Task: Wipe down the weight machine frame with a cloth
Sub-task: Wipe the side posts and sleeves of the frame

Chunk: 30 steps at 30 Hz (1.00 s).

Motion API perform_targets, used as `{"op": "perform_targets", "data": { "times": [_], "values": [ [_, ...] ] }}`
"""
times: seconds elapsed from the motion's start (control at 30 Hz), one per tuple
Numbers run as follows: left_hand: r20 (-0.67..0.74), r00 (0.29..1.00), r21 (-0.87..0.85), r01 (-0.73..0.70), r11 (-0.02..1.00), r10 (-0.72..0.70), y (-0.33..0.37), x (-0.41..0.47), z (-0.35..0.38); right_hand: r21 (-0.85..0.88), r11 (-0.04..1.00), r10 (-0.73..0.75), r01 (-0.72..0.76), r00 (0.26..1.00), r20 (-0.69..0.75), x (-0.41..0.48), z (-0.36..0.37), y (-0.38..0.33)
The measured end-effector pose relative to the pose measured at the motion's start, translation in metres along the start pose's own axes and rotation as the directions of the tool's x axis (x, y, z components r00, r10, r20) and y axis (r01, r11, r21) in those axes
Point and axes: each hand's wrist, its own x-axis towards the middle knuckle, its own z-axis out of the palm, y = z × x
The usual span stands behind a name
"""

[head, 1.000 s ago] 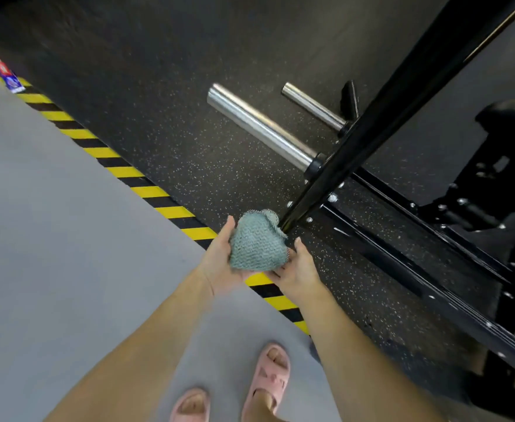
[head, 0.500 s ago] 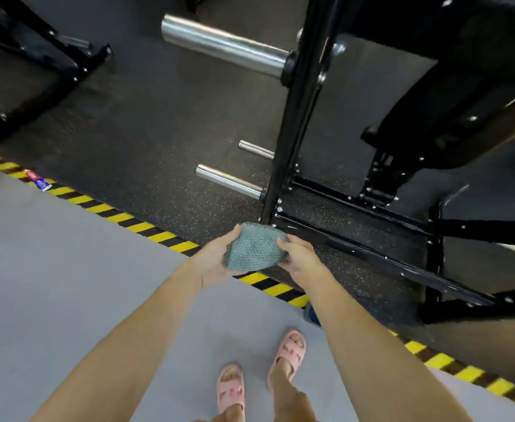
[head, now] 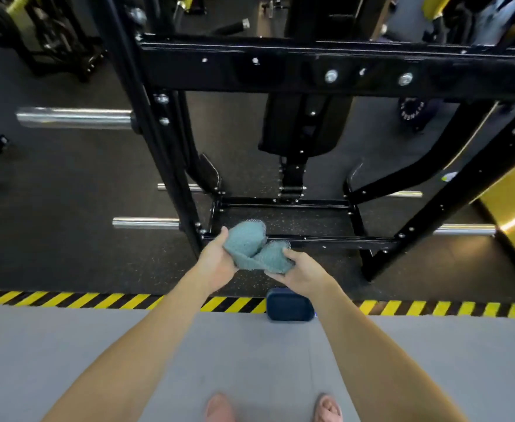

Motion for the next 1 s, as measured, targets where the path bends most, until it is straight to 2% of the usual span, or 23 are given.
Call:
{"op": "perform_targets", "data": {
  "times": [0.03,0.1,0.17,0.23,0.4,0.47,0.57,0.63,0.7,0.8,0.9,1.0],
  "values": [
    [0.008,1.000,-0.108,0.002,0.994,-0.001,-0.005,0.001,0.010,-0.026,1.000,0.006,-0.006,1.000,-0.002,-0.008,-0.021,-0.009],
    [0.021,1.000,-0.220,-0.005,0.975,0.010,-0.017,0.000,0.039,-0.190,0.981,0.021,-0.033,0.998,-0.066,-0.026,-0.060,-0.026],
    [0.054,0.998,-0.266,0.007,0.964,0.008,-0.032,-0.001,0.074,-0.319,0.947,-0.012,-0.037,0.989,-0.148,-0.041,-0.096,-0.044],
    [0.107,0.994,-0.244,0.051,0.969,-0.025,-0.047,-0.005,0.117,-0.340,0.940,-0.071,0.013,0.985,-0.159,-0.056,-0.129,-0.066],
    [0.235,0.964,-0.053,0.138,0.989,-0.122,-0.083,-0.009,0.212,-0.492,0.845,-0.128,0.209,0.973,0.194,-0.087,-0.174,-0.126],
    [0.303,0.946,-0.005,0.121,0.993,-0.114,-0.092,-0.004,0.242,-0.498,0.828,-0.164,0.258,0.960,0.226,-0.097,-0.188,-0.147],
    [0.381,0.919,0.159,0.047,0.986,-0.105,-0.102,0.001,0.274,-0.503,0.802,-0.286,0.321,0.947,0.147,-0.110,-0.212,-0.170],
    [0.403,0.901,0.379,-0.006,0.925,-0.159,-0.108,0.001,0.289,-0.480,0.791,-0.387,0.378,0.918,0.085,-0.121,-0.222,-0.187],
    [0.386,0.892,0.545,-0.013,0.838,-0.237,-0.113,0.002,0.299,-0.416,0.814,-0.415,0.405,0.907,0.071,-0.133,-0.226,-0.203],
    [0.326,0.904,0.613,0.019,0.790,-0.275,-0.117,0.007,0.313,-0.374,0.838,-0.417,0.397,0.908,0.028,-0.149,-0.225,-0.221],
    [0.237,0.954,0.662,-0.020,0.749,-0.183,-0.112,0.016,0.330,-0.442,0.816,-0.433,0.374,0.901,-0.037,-0.158,-0.224,-0.234],
    [0.163,0.970,0.745,-0.001,0.667,-0.181,-0.101,0.026,0.351,-0.572,0.738,-0.542,0.357,0.820,-0.187,-0.167,-0.225,-0.249]
  ]
}}
